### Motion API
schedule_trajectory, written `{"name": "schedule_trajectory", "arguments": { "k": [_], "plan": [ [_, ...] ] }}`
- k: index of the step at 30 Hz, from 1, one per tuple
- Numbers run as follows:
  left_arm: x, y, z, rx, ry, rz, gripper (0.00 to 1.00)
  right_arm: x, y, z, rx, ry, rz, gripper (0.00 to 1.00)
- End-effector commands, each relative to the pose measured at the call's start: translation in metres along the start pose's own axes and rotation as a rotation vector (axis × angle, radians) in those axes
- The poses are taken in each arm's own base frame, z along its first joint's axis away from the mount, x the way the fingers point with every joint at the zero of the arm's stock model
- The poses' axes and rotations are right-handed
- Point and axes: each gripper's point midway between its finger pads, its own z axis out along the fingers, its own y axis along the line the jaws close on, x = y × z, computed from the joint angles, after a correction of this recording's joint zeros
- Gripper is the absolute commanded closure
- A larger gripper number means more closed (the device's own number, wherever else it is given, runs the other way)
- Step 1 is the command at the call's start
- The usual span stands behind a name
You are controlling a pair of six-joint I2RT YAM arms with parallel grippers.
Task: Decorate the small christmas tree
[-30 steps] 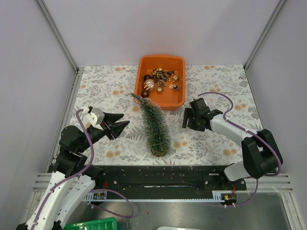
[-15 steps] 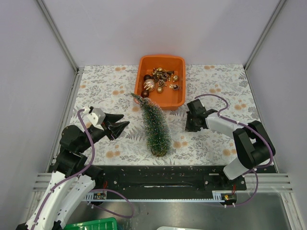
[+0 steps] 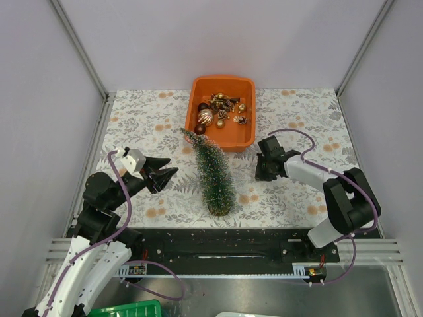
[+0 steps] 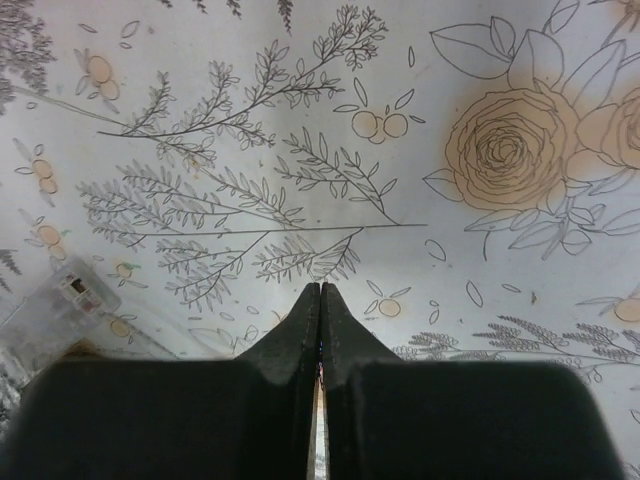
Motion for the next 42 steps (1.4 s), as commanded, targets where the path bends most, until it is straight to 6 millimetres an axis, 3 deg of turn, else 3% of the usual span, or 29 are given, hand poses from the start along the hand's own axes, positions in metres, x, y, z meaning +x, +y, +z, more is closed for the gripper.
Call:
{"name": "schedule_trajectory", "arguments": {
  "k": [1,4,11,15,19,21,27,31,33,37,42],
  "plan": [
    [-0.024,0.001,-0.003,-0.016,-0.062,0.045,0.55,-0.040,0.015,-0.049,-0.050,-0.139,-0.022,1.00],
    [-0.024,0.002,-0.004,-0.020,-0.054,0.052,0.55,-0.052,0.008,-0.094,-0.036,-0.244,-0.031,1.00],
    [-0.023,-0.004,-0.007,0.001,-0.059,0.031,0.55,-0.054,-0.047,-0.185,0.147,-0.428,0.006,1.00],
    [-0.024,-0.008,-0.007,0.020,-0.060,0.019,0.55,-0.057,-0.054,-0.251,0.099,-0.574,0.054,1.00],
    [-0.025,-0.010,-0.006,0.029,-0.062,0.018,0.55,-0.041,-0.038,-0.300,-0.074,-0.603,0.020,1.00],
    [-0.025,-0.010,-0.006,0.033,-0.064,0.014,0.55,-0.024,-0.022,-0.318,-0.211,-0.585,-0.020,1.00],
    [-0.027,-0.012,-0.005,0.049,-0.068,0.004,0.55,0.025,-0.004,-0.367,-0.466,-0.563,-0.123,1.00],
    [-0.033,-0.017,-0.005,0.080,-0.082,0.003,0.55,0.062,0.029,-0.408,-0.767,-0.545,-0.286,1.00],
    [-0.034,-0.019,-0.004,0.090,-0.078,-0.012,0.57,0.076,0.042,-0.418,-0.879,-0.509,-0.355,1.00],
    [-0.036,-0.020,-0.007,0.092,-0.088,-0.003,0.58,0.074,0.060,-0.414,-0.950,-0.451,-0.427,1.00],
    [-0.039,-0.024,-0.009,0.107,-0.093,0.005,0.58,0.050,0.085,-0.423,-1.015,-0.465,-0.531,1.00]
  ]
}}
